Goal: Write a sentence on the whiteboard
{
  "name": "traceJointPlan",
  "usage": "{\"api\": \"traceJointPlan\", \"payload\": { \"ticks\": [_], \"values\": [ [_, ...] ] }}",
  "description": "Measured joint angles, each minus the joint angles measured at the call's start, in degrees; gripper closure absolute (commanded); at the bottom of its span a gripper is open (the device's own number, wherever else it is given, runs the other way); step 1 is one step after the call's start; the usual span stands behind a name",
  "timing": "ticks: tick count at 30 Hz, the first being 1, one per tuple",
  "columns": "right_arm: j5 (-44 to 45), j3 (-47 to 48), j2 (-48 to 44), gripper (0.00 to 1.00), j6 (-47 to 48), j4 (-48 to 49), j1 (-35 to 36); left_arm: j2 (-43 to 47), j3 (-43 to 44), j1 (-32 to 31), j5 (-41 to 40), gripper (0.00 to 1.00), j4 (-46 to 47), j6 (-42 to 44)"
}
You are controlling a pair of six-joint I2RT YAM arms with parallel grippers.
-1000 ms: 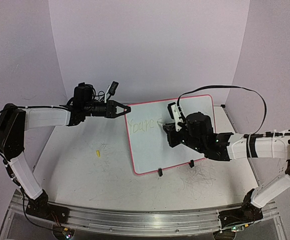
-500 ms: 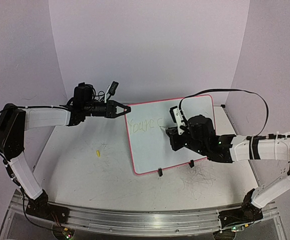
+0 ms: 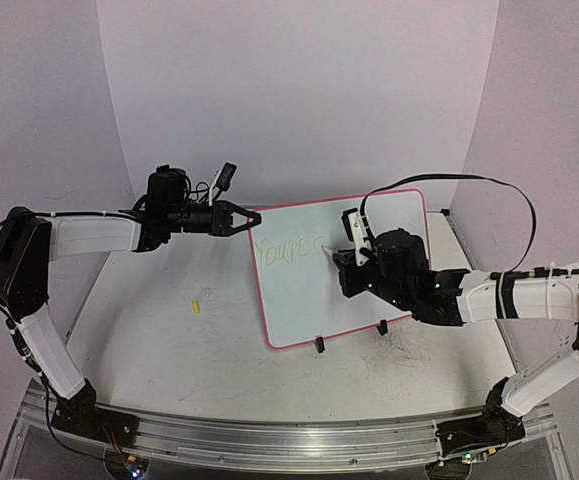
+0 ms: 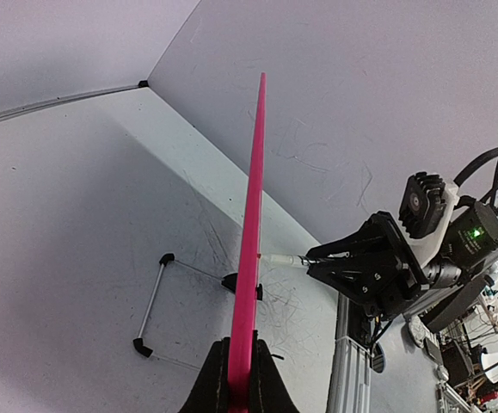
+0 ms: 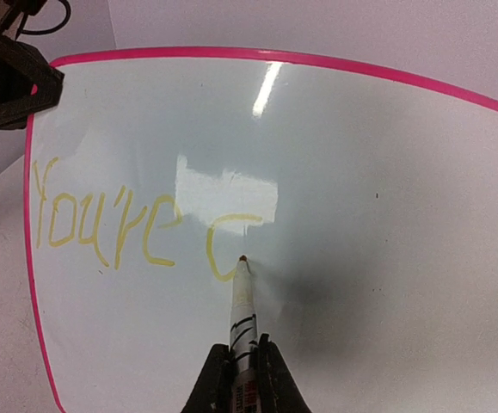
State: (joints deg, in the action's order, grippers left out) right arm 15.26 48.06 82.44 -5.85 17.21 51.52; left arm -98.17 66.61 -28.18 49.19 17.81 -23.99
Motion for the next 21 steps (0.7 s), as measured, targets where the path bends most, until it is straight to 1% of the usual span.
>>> {"api": "traceJointPlan", "payload": {
  "ticks": [11,21],
  "values": [
    [2.02,1.95,1.25,1.0,0.28,1.3,0.01,0.0,0.0,0.0,0.0,1.0,-0.05,0.0],
    [2.1,2.2,1.57,1.0,0.27,1.51,0.01,0.0,0.0,0.0,0.0,1.0,-0.25,0.0]
  ]
}}
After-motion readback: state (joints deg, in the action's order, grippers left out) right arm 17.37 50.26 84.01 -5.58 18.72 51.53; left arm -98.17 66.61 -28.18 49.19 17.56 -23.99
